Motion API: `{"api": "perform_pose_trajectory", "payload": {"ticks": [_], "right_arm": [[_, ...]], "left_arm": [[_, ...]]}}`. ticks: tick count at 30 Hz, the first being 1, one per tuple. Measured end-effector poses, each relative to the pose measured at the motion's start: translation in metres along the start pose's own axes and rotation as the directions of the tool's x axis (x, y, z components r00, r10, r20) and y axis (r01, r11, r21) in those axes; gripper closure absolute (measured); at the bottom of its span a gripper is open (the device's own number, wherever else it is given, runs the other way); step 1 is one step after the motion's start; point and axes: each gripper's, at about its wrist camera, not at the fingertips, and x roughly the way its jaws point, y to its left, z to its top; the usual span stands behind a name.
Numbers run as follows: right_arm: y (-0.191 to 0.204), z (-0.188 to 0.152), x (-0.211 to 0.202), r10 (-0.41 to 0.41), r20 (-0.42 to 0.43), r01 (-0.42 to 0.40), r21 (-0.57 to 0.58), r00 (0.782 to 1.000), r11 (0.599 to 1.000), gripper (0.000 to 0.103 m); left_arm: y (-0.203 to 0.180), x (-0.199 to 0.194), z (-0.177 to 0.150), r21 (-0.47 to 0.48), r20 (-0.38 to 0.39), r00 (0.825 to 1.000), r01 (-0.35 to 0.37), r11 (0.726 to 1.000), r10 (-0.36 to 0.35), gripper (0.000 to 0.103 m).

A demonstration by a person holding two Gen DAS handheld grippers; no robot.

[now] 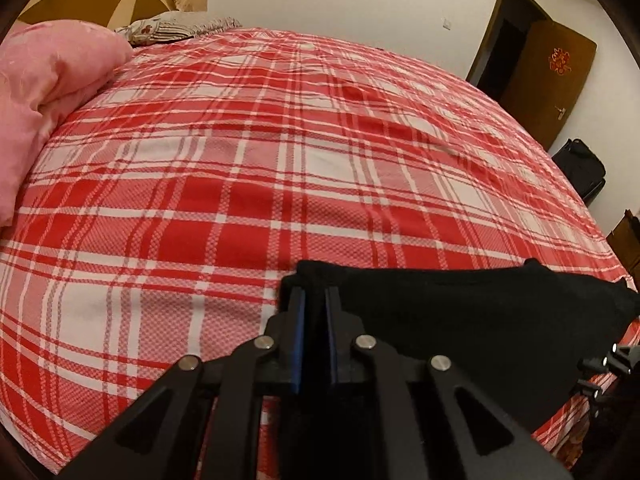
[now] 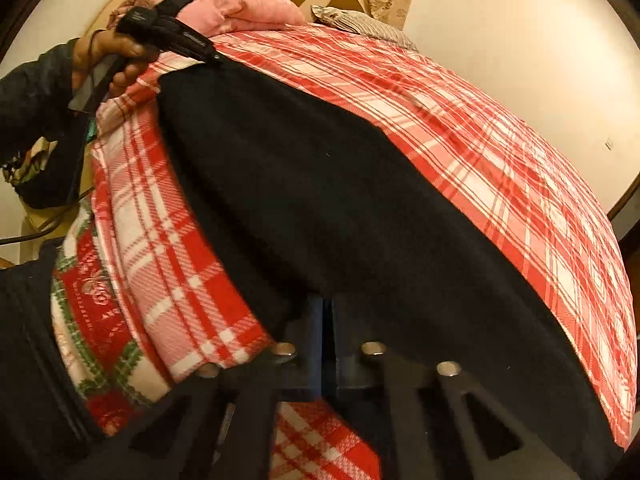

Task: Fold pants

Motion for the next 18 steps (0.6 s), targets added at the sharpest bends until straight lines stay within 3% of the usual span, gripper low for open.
{"api": "perform_pose_trajectory", "payload": {"ticks": [8,12,13,14,15,18], "right_arm": [[0.011,-0.011,0.013,-0.012,-0.03,0.011,-0.017,0.999,1.0,0.099],[0.006,-0.008,0.01,0.002,-0.032,-0.002,0.008,0.999,1.0,0.094],[0.004,-0.009,0.007,-0.006,-0.041,0.007,0.007,0.999,1.0,0.079],[0.002,-0.011,0.004,-0.009,-0.051,0.009,0.013,0.999,1.0,0.052],[-0.002,-0.014,-0.001,-0.008,-0.048,0.01,0.025,0.999,1.0,0.041],[-0.024,-0.027,-0.021,-0.029,-0.017,0.03,0.099,0.999,0.995,0.036]], "left_arm": [[0.001,0.001,-0.001,-0.006,0.009,1.0,0.012,1.0,-0.011,0.09],[-0.005,-0.006,-0.004,0.015,0.028,0.999,-0.029,0.999,0.028,0.085],[-0.006,-0.01,-0.006,0.024,0.036,0.998,-0.045,0.999,0.044,0.085],[-0.009,-0.016,-0.008,0.034,0.051,0.997,-0.061,0.998,0.059,0.085],[-0.012,-0.023,-0.01,0.048,0.071,0.995,-0.077,0.996,0.074,0.085],[-0.026,-0.045,-0.016,0.097,0.136,0.984,-0.128,0.987,0.114,0.078]]}}
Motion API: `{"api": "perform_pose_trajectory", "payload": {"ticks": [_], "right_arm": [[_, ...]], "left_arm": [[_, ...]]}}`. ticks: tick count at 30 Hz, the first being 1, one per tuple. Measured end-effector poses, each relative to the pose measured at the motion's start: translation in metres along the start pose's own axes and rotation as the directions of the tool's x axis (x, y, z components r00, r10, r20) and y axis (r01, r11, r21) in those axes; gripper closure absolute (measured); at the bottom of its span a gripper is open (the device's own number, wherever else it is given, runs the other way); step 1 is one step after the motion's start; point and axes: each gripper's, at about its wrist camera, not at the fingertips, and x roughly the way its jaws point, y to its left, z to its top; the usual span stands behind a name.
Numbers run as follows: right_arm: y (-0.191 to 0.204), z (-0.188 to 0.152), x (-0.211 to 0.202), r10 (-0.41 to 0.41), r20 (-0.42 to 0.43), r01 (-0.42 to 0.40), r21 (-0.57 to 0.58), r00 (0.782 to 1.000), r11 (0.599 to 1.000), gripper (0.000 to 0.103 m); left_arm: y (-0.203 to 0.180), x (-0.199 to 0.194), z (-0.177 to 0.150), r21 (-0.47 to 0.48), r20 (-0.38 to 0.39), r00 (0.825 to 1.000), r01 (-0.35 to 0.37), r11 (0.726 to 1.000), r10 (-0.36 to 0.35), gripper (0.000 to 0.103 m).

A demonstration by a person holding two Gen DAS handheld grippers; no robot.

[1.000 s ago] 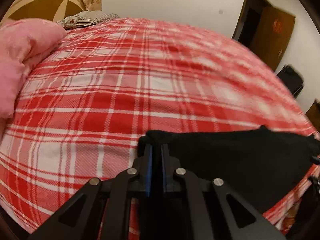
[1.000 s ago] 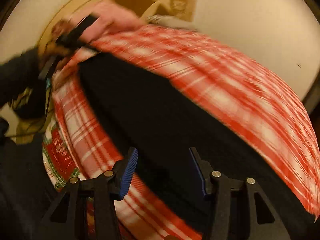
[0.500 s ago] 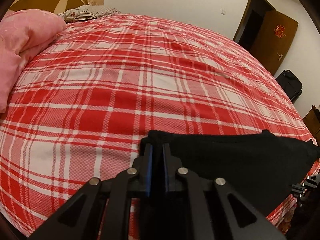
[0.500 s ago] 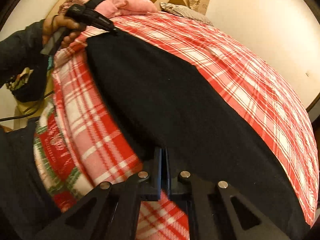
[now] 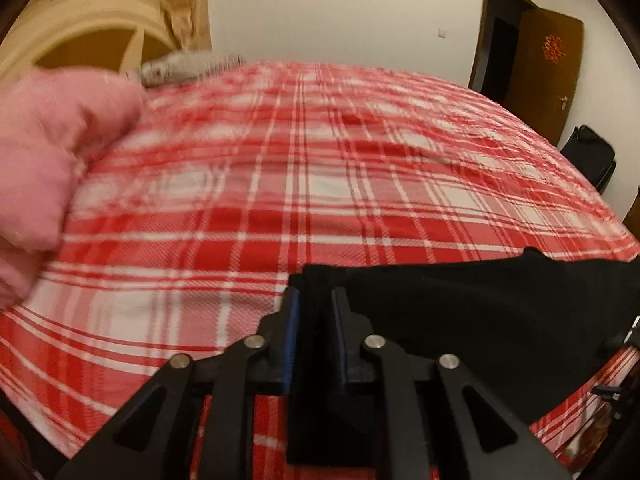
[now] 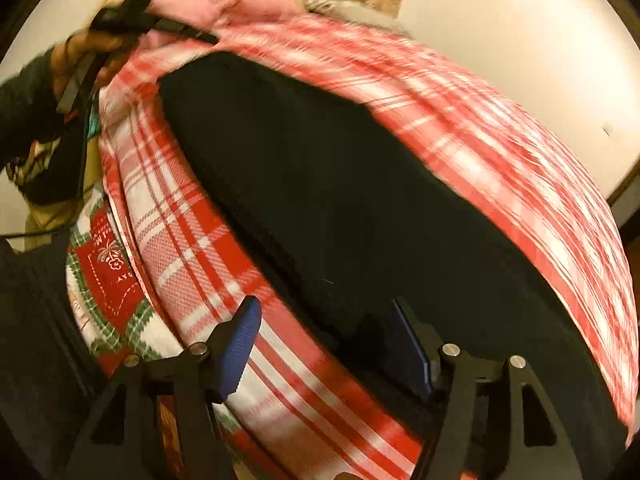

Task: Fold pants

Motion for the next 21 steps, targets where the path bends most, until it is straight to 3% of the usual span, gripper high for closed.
{"api": "perform_pose_trajectory", "payload": {"ticks": [4,7,10,11,13,14,16,17,21], "right_arm": [[-0.054,-0.019,-0.037,-0.083,0.038,0.076,0.146,0.996,0.986,0.036],[-0.119,-0.04,-0.085,-0.227,0.05,0.202,0.302,0.973,0.932,0.036],[-0.182,-0.066,-0.131,-0.367,0.025,0.319,0.444,0.93,0.838,0.036],[-0.215,-0.082,-0.153,-0.421,0.0,0.36,0.519,0.907,0.776,0.036],[-0.255,-0.105,-0.174,-0.456,-0.049,0.388,0.609,0.889,0.692,0.036],[-0.285,-0.124,-0.183,-0.461,-0.104,0.407,0.663,0.881,0.628,0.036],[-0.325,-0.152,-0.185,-0.431,-0.178,0.416,0.722,0.884,0.554,0.036],[-0.335,-0.161,-0.183,-0.408,-0.195,0.407,0.741,0.892,0.535,0.036],[-0.377,-0.203,-0.166,-0.267,-0.189,0.296,0.842,0.945,0.451,0.036]], "left_arm": [[-0.024,-0.018,0.005,0.036,0.036,0.998,0.046,0.998,-0.047,0.069],[-0.057,-0.018,0.012,0.091,0.032,0.992,0.118,0.989,-0.121,0.058],[-0.094,-0.007,0.014,0.139,-0.005,0.979,0.204,0.969,-0.205,0.057],[-0.106,-0.002,0.013,0.149,-0.025,0.972,0.234,0.961,-0.232,0.057],[-0.132,0.006,0.008,0.177,-0.064,0.957,0.291,0.94,-0.284,0.057],[-0.145,0.008,0.004,0.195,-0.08,0.95,0.313,0.929,-0.303,0.057],[-0.17,0.011,-0.004,0.234,-0.115,0.934,0.356,0.905,-0.338,0.057],[-0.185,0.012,-0.008,0.258,-0.136,0.924,0.381,0.888,-0.357,0.057],[-0.227,0.006,-0.017,0.33,-0.183,0.893,0.449,0.83,-0.411,0.057]]}}
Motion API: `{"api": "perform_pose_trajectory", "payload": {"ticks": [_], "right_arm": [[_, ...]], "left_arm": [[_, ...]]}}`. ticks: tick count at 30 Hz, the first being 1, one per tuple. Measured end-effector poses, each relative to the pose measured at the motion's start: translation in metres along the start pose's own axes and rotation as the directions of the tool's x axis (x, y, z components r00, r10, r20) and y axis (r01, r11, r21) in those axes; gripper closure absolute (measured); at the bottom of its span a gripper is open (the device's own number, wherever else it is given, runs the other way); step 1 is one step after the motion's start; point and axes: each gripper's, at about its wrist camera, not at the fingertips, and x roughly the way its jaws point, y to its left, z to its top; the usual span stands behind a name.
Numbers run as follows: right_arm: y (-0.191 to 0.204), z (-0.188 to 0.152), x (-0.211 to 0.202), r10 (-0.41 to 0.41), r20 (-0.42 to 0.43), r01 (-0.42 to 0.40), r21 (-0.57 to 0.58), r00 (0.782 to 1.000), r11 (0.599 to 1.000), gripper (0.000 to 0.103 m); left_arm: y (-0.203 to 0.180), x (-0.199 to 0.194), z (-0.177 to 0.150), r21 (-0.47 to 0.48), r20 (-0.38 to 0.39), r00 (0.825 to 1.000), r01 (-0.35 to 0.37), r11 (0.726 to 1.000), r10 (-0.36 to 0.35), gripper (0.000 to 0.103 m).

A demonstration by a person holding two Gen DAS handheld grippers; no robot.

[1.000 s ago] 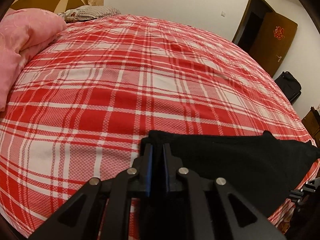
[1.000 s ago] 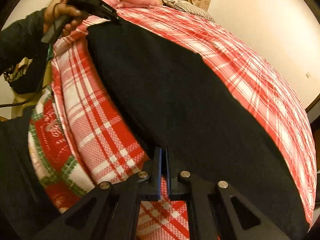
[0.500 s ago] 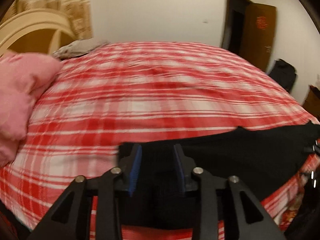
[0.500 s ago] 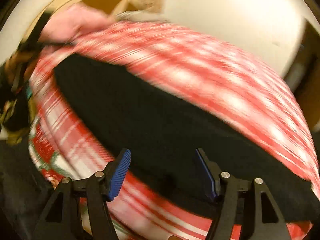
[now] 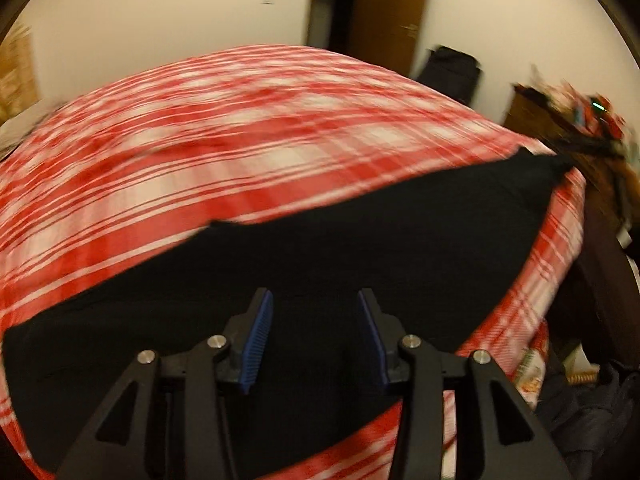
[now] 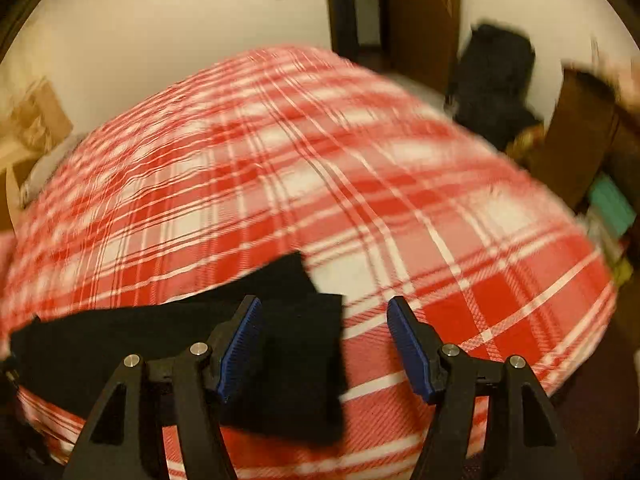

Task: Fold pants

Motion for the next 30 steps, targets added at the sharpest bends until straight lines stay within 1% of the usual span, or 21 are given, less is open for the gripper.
{"api": "perform_pose_trajectory", "payload": {"ticks": [1,2,3,4,5,7,9,10,15,18,19,21,23,24,25,26,27,30], "right_arm": [[-0.004,-0.002,0.003,0.023,-0.01,-0.023,0.017,1.0,1.0,0.039],[-0.012,-0.003,0.007,0.06,-0.02,-0.059,0.042,0.998,0.997,0.045],[-0.015,-0.006,0.012,0.112,-0.034,-0.11,0.069,0.993,0.992,0.049],[-0.018,-0.006,0.017,0.157,-0.04,-0.152,0.094,0.987,0.984,0.054],[-0.019,-0.007,0.017,0.165,-0.036,-0.16,0.1,0.986,0.982,0.067],[-0.017,-0.007,0.02,0.166,-0.03,-0.163,0.088,0.986,0.983,0.085],[-0.012,-0.004,0.015,0.166,-0.005,-0.165,0.061,0.986,0.984,0.092],[-0.01,-0.001,0.013,0.168,0.008,-0.168,0.051,0.986,0.984,0.094],[0.008,0.017,-0.006,0.129,0.114,-0.125,-0.036,0.985,0.991,0.095],[0.017,0.028,-0.001,0.113,0.146,-0.106,-0.05,0.983,0.993,0.096],[0.019,0.029,0.001,0.109,0.141,-0.102,-0.054,0.984,0.993,0.096],[0.023,0.03,0.019,0.078,0.113,-0.071,-0.061,0.991,0.996,0.095],[0.018,0.028,0.042,0.053,0.054,-0.051,-0.048,0.997,0.998,0.094],[0.014,0.026,0.046,0.034,0.042,-0.032,-0.041,0.999,0.999,0.091],[0.01,0.024,0.047,0.018,0.039,-0.017,-0.029,0.999,0.999,0.08],[0.002,0.021,0.042,0.024,0.053,-0.024,-0.003,0.998,1.0,0.07],[-0.002,0.018,0.036,0.032,0.065,-0.033,0.013,0.997,0.999,0.067],[-0.013,0.004,0.006,0.034,0.117,-0.04,0.045,0.993,0.998,0.067]], "left_arm": [[-0.009,0.001,0.002,0.022,-0.005,1.0,0.015,1.0,-0.014,0.057],[-0.018,0.003,0.003,0.046,-0.009,1.0,0.028,0.999,-0.028,0.057],[-0.028,0.006,0.007,0.07,-0.014,0.999,0.045,0.997,-0.044,0.057],[-0.035,0.009,0.009,0.088,-0.02,0.998,0.058,0.994,-0.057,0.057],[-0.044,0.015,0.012,0.108,-0.034,0.997,0.078,0.991,-0.075,0.057],[-0.058,0.025,0.014,0.137,-0.062,0.993,0.109,0.985,-0.101,0.057],[-0.069,0.034,0.013,0.161,-0.085,0.991,0.117,0.98,-0.104,0.057],[-0.074,0.04,0.013,0.167,-0.1,0.989,0.124,0.978,-0.109,0.057],[-0.093,0.051,0.007,0.182,-0.136,0.981,0.16,0.97,-0.136,0.057],[-0.1,0.05,0.002,0.21,-0.14,0.983,0.15,0.966,-0.123,0.057],[-0.1,0.05,0.002,0.21,-0.14,0.983,0.148,0.966,-0.12,0.057],[-0.098,0.05,0.003,0.198,-0.142,0.982,0.153,0.968,-0.126,0.057],[-0.097,0.051,0.004,0.188,-0.142,0.982,0.153,0.97,-0.127,0.057],[-0.097,0.051,0.005,0.185,-0.142,0.982,0.154,0.971,-0.128,0.057],[-0.097,0.052,0.006,0.186,-0.141,0.982,0.152,0.971,-0.127,0.057],[-0.099,0.051,0.005,0.19,-0.138,0.983,0.148,0.971,-0.123,0.057],[-0.1,0.051,0.005,0.196,-0.136,0.983,0.146,0.97,-0.121,0.057],[-0.109,0.042,0.004,0.246,-0.11,0.988,0.134,0.96,-0.11,0.057]]}}
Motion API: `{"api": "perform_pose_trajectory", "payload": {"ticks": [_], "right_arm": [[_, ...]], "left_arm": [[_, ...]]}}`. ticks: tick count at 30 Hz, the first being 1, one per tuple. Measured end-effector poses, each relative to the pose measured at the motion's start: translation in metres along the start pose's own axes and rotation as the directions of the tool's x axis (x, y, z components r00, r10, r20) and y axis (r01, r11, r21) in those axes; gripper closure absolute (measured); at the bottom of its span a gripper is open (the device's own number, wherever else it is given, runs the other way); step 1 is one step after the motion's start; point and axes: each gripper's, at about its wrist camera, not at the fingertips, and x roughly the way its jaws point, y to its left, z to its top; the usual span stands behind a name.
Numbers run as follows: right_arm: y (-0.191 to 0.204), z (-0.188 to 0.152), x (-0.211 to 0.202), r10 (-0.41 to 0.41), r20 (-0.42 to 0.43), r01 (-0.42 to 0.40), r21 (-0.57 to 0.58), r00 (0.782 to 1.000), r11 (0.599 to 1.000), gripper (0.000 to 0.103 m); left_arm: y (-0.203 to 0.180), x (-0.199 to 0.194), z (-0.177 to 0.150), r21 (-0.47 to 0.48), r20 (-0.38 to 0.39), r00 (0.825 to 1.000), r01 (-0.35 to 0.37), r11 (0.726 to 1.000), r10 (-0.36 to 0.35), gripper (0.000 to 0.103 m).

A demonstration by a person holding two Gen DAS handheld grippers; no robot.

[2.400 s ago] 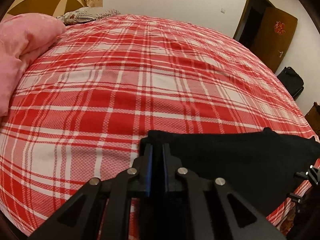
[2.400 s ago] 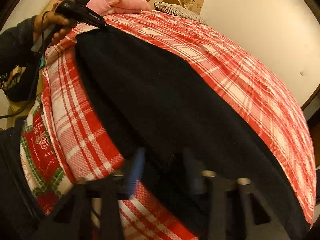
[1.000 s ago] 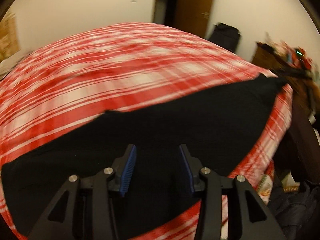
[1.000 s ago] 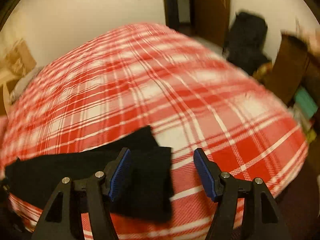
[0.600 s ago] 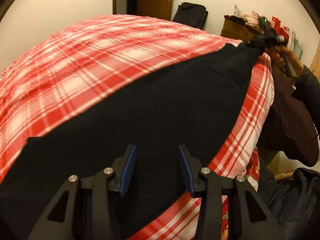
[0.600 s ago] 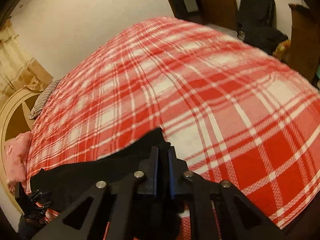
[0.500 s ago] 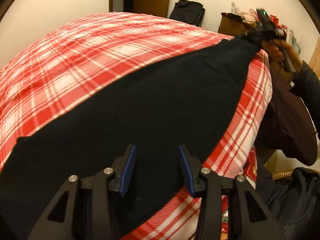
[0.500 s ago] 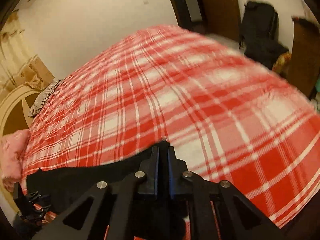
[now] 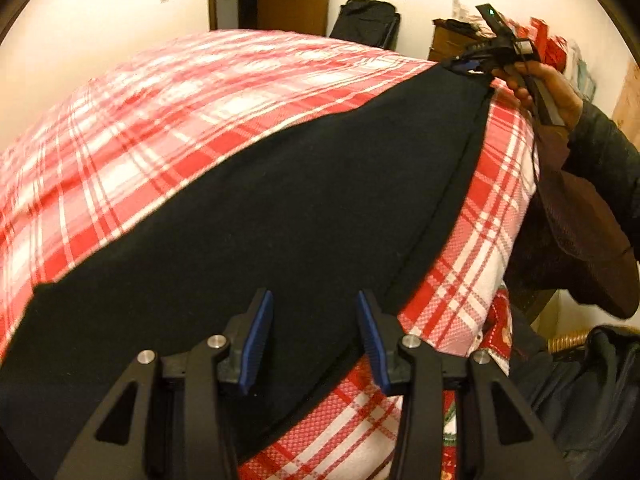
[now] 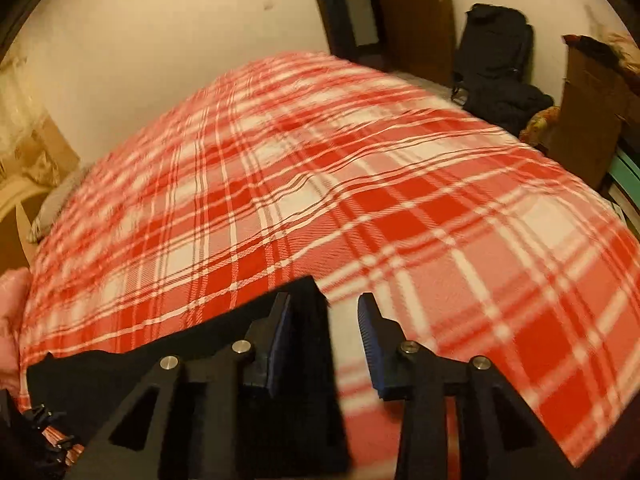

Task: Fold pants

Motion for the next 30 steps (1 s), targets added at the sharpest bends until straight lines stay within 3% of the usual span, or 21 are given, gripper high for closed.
{"api": "perform_pose_trajectory", "payload": {"ticks": [6,14,17,21,24,28,30], "right_arm": [[0.0,-0.025,-0.045,0.005,0.066,-0.007,0.024,0.998,1.0,0.067],[0.027,-0.043,-0.037,0.006,0.085,-0.003,-0.039,0.996,0.999,0.064],[0.027,-0.048,-0.031,0.004,0.084,-0.002,-0.032,0.996,0.999,0.063],[0.017,-0.051,-0.033,0.021,0.107,-0.023,0.02,0.994,1.0,0.063],[0.006,-0.049,-0.037,0.018,0.123,-0.026,0.06,0.992,0.998,0.063],[-0.001,-0.048,-0.042,0.025,0.141,-0.037,0.086,0.99,0.996,0.063],[0.0,-0.048,-0.039,0.041,0.124,-0.052,0.083,0.991,0.995,0.063]], "left_arm": [[-0.018,-0.004,0.007,0.078,0.045,0.999,-0.011,0.997,0.008,0.057],[-0.043,0.011,0.017,0.155,0.004,1.0,0.014,0.988,-0.014,0.057],[-0.042,0.026,0.018,0.158,-0.039,0.999,-0.013,0.987,0.02,0.066],[-0.036,0.029,0.021,0.137,-0.037,0.999,-0.018,0.99,0.023,0.073],[-0.031,0.028,0.023,0.116,-0.043,0.999,-0.02,0.993,0.025,0.09],[-0.029,0.027,0.026,0.085,-0.04,0.999,0.001,0.996,0.002,0.091],[-0.033,0.03,0.026,0.096,-0.048,0.999,-0.02,0.995,0.025,0.091]]}}
